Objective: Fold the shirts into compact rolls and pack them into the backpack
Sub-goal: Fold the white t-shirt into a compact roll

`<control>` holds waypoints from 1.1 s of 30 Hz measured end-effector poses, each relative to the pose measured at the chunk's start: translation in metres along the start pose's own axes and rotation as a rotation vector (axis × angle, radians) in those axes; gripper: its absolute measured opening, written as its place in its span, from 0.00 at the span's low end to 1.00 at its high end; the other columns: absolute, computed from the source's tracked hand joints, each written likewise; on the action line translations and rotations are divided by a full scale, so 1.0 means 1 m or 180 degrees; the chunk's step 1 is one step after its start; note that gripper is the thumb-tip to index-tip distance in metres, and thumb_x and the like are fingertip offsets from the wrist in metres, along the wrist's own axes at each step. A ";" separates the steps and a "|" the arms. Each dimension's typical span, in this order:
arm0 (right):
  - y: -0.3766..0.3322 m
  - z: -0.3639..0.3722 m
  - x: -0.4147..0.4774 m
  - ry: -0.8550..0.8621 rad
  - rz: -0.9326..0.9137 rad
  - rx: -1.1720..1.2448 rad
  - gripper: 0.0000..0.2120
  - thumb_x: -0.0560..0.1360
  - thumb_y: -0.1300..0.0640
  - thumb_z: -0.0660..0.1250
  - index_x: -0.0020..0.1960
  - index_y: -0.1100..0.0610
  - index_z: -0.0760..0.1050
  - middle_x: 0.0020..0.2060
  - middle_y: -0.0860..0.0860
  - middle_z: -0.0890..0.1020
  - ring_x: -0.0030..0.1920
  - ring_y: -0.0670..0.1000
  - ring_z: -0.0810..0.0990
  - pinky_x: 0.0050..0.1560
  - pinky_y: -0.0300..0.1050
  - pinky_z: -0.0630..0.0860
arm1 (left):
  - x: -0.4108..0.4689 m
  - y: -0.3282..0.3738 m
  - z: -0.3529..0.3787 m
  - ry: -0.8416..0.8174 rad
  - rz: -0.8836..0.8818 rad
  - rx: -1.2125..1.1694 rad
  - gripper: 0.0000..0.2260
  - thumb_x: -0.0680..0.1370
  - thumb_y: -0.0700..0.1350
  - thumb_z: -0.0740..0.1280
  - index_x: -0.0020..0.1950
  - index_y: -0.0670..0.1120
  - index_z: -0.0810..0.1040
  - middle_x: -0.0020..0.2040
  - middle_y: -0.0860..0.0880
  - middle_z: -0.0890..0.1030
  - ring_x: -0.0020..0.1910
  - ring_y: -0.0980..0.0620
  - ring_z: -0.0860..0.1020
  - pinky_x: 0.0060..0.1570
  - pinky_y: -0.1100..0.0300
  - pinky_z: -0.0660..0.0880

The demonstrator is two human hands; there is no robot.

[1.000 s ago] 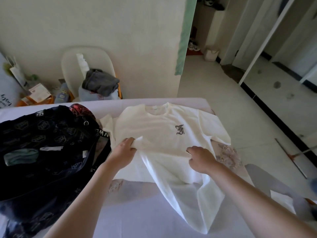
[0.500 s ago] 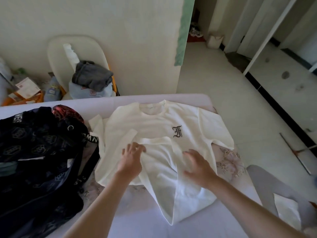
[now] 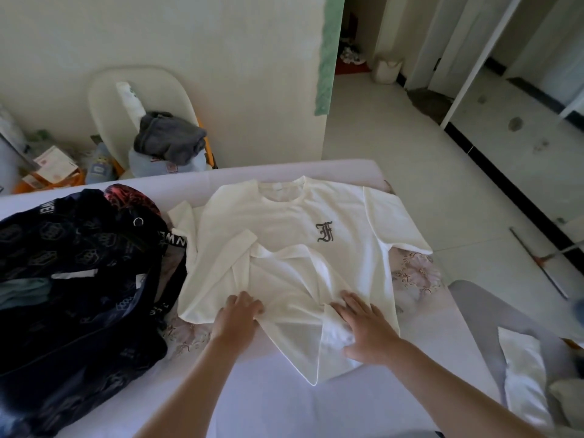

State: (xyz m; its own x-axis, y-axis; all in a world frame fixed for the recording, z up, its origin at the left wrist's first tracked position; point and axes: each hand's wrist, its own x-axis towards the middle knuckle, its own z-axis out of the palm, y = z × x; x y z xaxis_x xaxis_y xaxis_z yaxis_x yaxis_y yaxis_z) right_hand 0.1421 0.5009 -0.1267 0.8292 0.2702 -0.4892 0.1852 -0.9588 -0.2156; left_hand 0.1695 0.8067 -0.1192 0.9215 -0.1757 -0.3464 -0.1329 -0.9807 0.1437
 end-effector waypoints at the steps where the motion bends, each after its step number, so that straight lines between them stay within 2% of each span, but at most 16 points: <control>1: -0.002 0.001 -0.004 -0.0008 0.0028 -0.0065 0.46 0.71 0.47 0.65 0.80 0.44 0.41 0.80 0.48 0.38 0.80 0.50 0.38 0.78 0.57 0.44 | -0.006 0.000 0.001 0.0156 0.0061 0.0121 0.10 0.78 0.50 0.66 0.59 0.58 0.77 0.61 0.53 0.72 0.60 0.49 0.72 0.56 0.55 0.72; 3: -0.008 0.002 -0.010 0.0183 -0.0047 -0.0195 0.46 0.71 0.53 0.64 0.80 0.43 0.41 0.80 0.53 0.41 0.80 0.56 0.45 0.78 0.58 0.48 | -0.012 -0.003 0.003 0.0441 0.0249 0.0285 0.08 0.69 0.47 0.76 0.44 0.57 0.82 0.46 0.54 0.76 0.46 0.50 0.77 0.44 0.56 0.74; 4: -0.011 0.002 -0.011 0.0393 -0.0186 -0.0277 0.46 0.70 0.57 0.64 0.80 0.42 0.45 0.80 0.57 0.46 0.79 0.59 0.52 0.76 0.58 0.55 | -0.013 -0.005 0.005 0.0582 0.0355 0.0288 0.11 0.63 0.44 0.80 0.38 0.56 0.81 0.41 0.55 0.77 0.40 0.50 0.77 0.38 0.57 0.75; 5: -0.014 0.002 -0.009 0.0654 -0.0387 -0.0396 0.46 0.67 0.62 0.64 0.80 0.40 0.51 0.79 0.58 0.53 0.74 0.60 0.61 0.71 0.56 0.64 | -0.013 -0.005 0.005 0.0709 0.0453 0.0222 0.12 0.62 0.43 0.80 0.37 0.55 0.81 0.39 0.55 0.77 0.38 0.50 0.78 0.35 0.56 0.75; 7: -0.023 -0.002 0.001 0.0954 -0.0767 -0.0752 0.46 0.62 0.67 0.66 0.76 0.40 0.62 0.73 0.58 0.65 0.61 0.56 0.73 0.57 0.50 0.75 | -0.014 -0.001 0.000 0.0664 0.0517 -0.0145 0.07 0.69 0.42 0.75 0.42 0.53 0.82 0.43 0.54 0.78 0.42 0.49 0.79 0.39 0.55 0.76; 8: -0.029 -0.007 0.008 0.1004 -0.0916 -0.0929 0.43 0.62 0.68 0.66 0.74 0.41 0.67 0.70 0.57 0.68 0.58 0.56 0.74 0.53 0.49 0.76 | -0.013 0.003 -0.004 0.0661 0.0504 -0.0271 0.05 0.74 0.44 0.70 0.47 0.53 0.82 0.47 0.54 0.79 0.46 0.49 0.79 0.44 0.55 0.75; 10: -0.038 -0.023 0.021 0.0871 -0.1020 -0.1145 0.33 0.68 0.67 0.63 0.69 0.43 0.72 0.66 0.55 0.70 0.59 0.57 0.72 0.56 0.50 0.71 | -0.009 0.006 -0.010 0.0631 0.0494 -0.0281 0.09 0.79 0.46 0.62 0.55 0.54 0.80 0.54 0.56 0.78 0.53 0.52 0.78 0.50 0.57 0.73; 12: -0.038 -0.041 0.033 0.0560 -0.0763 -0.1361 0.22 0.75 0.61 0.60 0.65 0.44 0.75 0.63 0.54 0.70 0.62 0.57 0.70 0.60 0.51 0.65 | -0.002 0.008 -0.015 0.0524 0.0364 -0.0353 0.11 0.80 0.47 0.60 0.58 0.55 0.78 0.56 0.56 0.78 0.56 0.53 0.77 0.51 0.58 0.71; 16: -0.012 -0.072 0.044 0.0325 -0.0545 -0.1435 0.16 0.75 0.53 0.61 0.60 0.46 0.80 0.58 0.51 0.74 0.61 0.54 0.71 0.62 0.51 0.63 | 0.015 0.009 -0.024 0.0490 0.0255 -0.0566 0.10 0.81 0.47 0.60 0.59 0.55 0.78 0.56 0.56 0.79 0.56 0.52 0.78 0.48 0.59 0.71; 18: 0.008 -0.084 0.045 0.0827 -0.0416 -0.0772 0.13 0.73 0.53 0.61 0.51 0.49 0.83 0.50 0.50 0.78 0.55 0.55 0.77 0.54 0.49 0.64 | 0.028 0.012 -0.032 0.0577 0.0207 -0.0850 0.10 0.80 0.46 0.60 0.58 0.52 0.78 0.56 0.54 0.80 0.54 0.50 0.78 0.48 0.57 0.74; 21: 0.050 -0.104 0.050 0.2027 0.0495 -0.0138 0.14 0.68 0.55 0.58 0.41 0.54 0.83 0.39 0.52 0.79 0.42 0.59 0.80 0.45 0.49 0.69 | 0.057 0.022 -0.054 0.1046 0.0225 -0.1219 0.10 0.79 0.45 0.59 0.55 0.49 0.79 0.54 0.48 0.81 0.51 0.45 0.79 0.48 0.53 0.76; 23: 0.077 -0.119 0.051 0.2094 0.1310 0.0054 0.11 0.69 0.60 0.63 0.45 0.55 0.83 0.44 0.56 0.79 0.46 0.62 0.77 0.48 0.53 0.70 | 0.081 0.031 -0.075 0.1365 0.0232 -0.1510 0.08 0.79 0.41 0.61 0.54 0.45 0.79 0.52 0.45 0.80 0.50 0.43 0.78 0.47 0.54 0.74; 25: 0.097 -0.126 0.054 0.1829 0.1800 0.0086 0.12 0.72 0.61 0.63 0.51 0.53 0.81 0.51 0.57 0.77 0.52 0.62 0.74 0.53 0.53 0.69 | 0.106 0.043 -0.092 0.1471 0.0286 -0.1681 0.07 0.80 0.40 0.61 0.54 0.44 0.78 0.52 0.45 0.79 0.50 0.43 0.78 0.46 0.55 0.71; 28: 0.110 -0.120 0.064 0.1334 0.2015 0.0054 0.17 0.73 0.61 0.64 0.60 0.50 0.75 0.62 0.55 0.72 0.61 0.58 0.70 0.59 0.52 0.67 | 0.137 0.058 -0.099 0.0873 0.0234 -0.1305 0.15 0.80 0.42 0.61 0.67 0.50 0.73 0.62 0.49 0.73 0.57 0.45 0.76 0.50 0.53 0.74; 30: 0.110 -0.111 0.070 0.1404 0.1793 0.0069 0.23 0.71 0.61 0.64 0.64 0.47 0.71 0.69 0.53 0.68 0.65 0.57 0.69 0.62 0.53 0.68 | 0.150 0.060 -0.090 0.0376 0.0146 -0.0662 0.23 0.80 0.42 0.61 0.74 0.54 0.64 0.70 0.50 0.68 0.65 0.45 0.71 0.57 0.49 0.74; 33: 0.095 -0.100 0.081 0.1490 0.0528 0.0242 0.28 0.71 0.67 0.61 0.67 0.48 0.73 0.69 0.50 0.72 0.64 0.56 0.73 0.64 0.51 0.68 | 0.159 0.054 -0.069 0.0037 0.0252 -0.0206 0.26 0.79 0.43 0.61 0.77 0.56 0.60 0.75 0.50 0.63 0.73 0.45 0.63 0.68 0.49 0.66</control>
State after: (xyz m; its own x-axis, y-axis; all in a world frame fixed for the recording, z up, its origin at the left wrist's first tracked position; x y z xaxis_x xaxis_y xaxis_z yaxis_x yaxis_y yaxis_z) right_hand 0.2798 0.4232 -0.1025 0.9951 0.0294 -0.0942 0.0064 -0.9716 -0.2364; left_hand 0.3343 0.7318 -0.1027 0.9132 -0.2511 -0.3210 -0.1820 -0.9560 0.2300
